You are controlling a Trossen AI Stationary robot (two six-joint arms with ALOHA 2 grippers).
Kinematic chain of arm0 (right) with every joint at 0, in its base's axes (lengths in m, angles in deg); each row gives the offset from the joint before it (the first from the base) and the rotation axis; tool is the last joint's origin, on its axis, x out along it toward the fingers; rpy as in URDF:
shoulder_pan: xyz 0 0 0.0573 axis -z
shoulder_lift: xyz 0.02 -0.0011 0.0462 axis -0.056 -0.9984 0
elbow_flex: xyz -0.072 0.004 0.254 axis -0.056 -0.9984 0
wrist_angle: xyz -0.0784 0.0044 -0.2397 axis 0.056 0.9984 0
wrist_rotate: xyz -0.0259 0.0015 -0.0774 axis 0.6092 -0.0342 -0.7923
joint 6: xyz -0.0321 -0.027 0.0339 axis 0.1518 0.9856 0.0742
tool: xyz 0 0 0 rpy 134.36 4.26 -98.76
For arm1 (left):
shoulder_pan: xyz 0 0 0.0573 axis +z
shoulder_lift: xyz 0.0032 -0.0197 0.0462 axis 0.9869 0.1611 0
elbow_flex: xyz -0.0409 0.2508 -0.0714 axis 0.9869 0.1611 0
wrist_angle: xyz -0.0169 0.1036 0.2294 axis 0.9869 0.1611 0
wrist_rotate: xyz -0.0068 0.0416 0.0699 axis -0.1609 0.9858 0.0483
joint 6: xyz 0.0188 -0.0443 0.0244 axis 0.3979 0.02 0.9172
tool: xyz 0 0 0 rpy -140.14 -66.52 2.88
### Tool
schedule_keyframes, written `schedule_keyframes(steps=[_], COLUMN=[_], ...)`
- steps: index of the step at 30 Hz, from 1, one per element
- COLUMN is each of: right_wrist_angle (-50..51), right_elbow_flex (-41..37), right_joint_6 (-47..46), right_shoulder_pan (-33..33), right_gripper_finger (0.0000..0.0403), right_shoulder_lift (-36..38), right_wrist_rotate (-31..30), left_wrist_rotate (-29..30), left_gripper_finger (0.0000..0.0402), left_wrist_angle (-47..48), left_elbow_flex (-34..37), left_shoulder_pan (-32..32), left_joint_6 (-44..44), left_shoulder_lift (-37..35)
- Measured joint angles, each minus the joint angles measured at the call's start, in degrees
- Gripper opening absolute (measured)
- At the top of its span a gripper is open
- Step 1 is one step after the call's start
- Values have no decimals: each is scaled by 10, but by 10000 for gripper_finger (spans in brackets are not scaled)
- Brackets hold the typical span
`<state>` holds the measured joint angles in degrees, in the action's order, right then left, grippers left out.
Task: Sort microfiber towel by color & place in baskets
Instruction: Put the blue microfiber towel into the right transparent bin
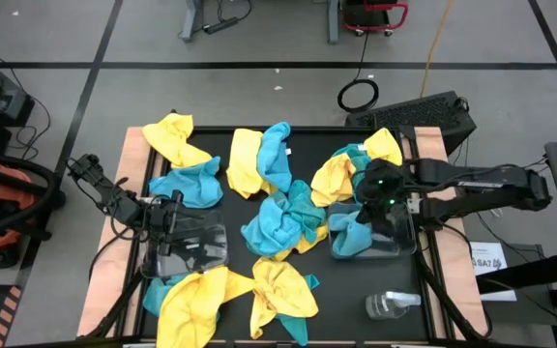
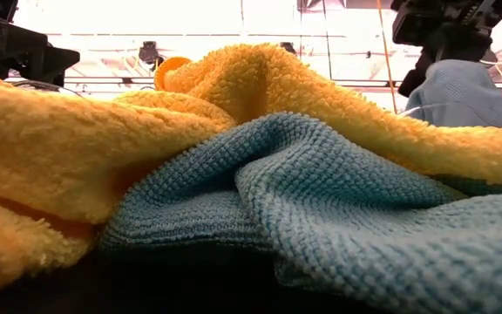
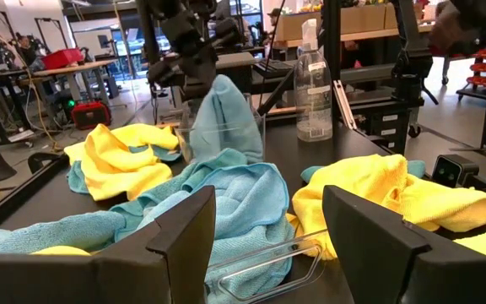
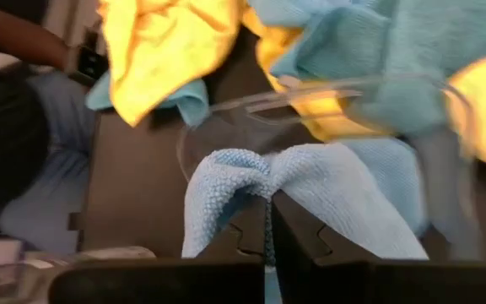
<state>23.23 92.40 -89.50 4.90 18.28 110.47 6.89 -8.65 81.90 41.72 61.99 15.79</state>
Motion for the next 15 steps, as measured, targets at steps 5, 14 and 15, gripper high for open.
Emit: schedule_keyframes(steps=[5,14,15], right_wrist_angle=[-41,-73,-77], right_elbow_flex=[-12,-15,-15], right_joint_6=[3,13,14], right_shoulder_pan=[-11,-30,-30], right_gripper_finger=[0,6,7], right_shoulder_lift=[-47,-149,-160], right_wrist_rotate=[17,27,27], left_wrist_rotate=[0,0,0], left_gripper_finger=[225,225,225], left_wrist_angle=[0,0,0], left_elbow_flex=[0,0,0], left_shoulder_pan=[0,0,0], left_joint_6=[0,0,0], left_shoulder_lift=[0,0,0])
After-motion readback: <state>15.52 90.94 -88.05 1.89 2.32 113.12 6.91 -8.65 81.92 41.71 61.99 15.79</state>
